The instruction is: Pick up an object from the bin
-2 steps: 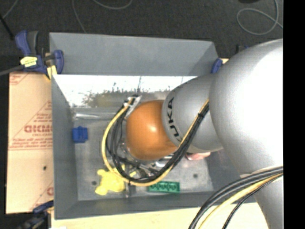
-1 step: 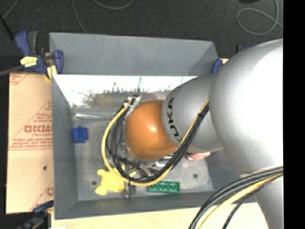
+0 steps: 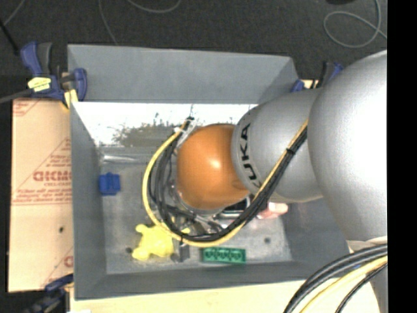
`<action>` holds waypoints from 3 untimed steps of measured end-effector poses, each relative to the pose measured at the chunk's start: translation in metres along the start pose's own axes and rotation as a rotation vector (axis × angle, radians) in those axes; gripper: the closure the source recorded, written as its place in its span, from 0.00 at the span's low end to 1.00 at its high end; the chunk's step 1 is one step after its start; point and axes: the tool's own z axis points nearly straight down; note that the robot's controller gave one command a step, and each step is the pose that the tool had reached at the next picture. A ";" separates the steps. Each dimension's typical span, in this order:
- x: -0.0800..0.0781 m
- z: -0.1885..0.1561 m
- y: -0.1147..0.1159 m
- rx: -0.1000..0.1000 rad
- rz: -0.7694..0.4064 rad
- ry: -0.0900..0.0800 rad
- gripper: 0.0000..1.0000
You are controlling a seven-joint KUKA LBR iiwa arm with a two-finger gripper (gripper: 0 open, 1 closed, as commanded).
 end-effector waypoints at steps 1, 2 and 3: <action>-0.002 -0.048 0.007 0.001 -0.002 -0.005 1.00; -0.002 -0.105 0.010 0.000 -0.009 0.000 1.00; -0.004 -0.079 0.007 0.002 0.026 -0.018 1.00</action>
Offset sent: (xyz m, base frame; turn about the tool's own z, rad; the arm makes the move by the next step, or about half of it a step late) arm -0.0068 0.0130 0.1729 -0.0238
